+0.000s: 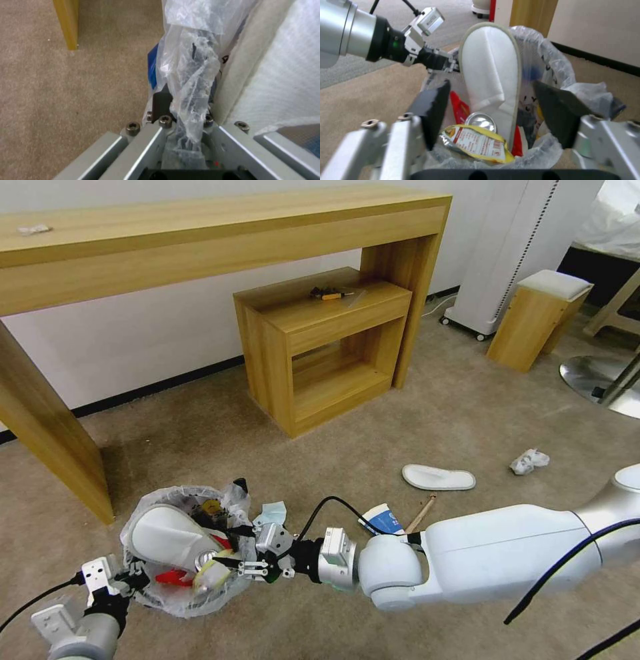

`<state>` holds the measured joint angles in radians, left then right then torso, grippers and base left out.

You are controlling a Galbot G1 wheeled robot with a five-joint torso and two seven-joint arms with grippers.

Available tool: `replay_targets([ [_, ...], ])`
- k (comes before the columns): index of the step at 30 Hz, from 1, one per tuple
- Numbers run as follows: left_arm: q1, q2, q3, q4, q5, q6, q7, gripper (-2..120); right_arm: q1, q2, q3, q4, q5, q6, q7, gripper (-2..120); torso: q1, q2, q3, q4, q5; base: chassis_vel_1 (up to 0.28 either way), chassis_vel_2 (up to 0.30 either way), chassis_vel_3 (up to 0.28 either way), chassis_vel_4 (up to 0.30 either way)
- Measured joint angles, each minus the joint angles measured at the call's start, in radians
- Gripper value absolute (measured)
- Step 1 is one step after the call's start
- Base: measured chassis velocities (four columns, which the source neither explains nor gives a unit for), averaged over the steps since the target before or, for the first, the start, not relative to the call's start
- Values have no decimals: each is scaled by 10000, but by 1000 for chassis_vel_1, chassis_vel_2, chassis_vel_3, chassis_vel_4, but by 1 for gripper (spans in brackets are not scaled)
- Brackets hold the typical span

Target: Pick up the trash bin and place the garbage on the floor into it.

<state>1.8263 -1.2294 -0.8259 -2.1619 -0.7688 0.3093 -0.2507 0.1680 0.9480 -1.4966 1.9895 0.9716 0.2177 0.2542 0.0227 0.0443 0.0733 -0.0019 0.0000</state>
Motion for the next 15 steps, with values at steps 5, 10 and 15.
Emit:
replay_targets([
  [5, 13, -15, 22, 11, 24, -14, 15, 0, -114, -48, 150, 18, -9, 18, 22, 89, 0, 0, 0, -1, 0, 0, 0, 0, 0],
  [10, 31, -27, 21, 17, 40, -17, 15, 0, -193, -56, 347, 17, -28, 46, 29, 99, 0, 0, 0, -1, 0, 0, 0, 0, 0],
  [15, 48, -110, -28, 23, 58, -24, 24, 0, -847, -51, 1551, -84, -7, 46, 216, 100, 0, 0, 0, 0, 0, 0, 0, 0, 0],
])
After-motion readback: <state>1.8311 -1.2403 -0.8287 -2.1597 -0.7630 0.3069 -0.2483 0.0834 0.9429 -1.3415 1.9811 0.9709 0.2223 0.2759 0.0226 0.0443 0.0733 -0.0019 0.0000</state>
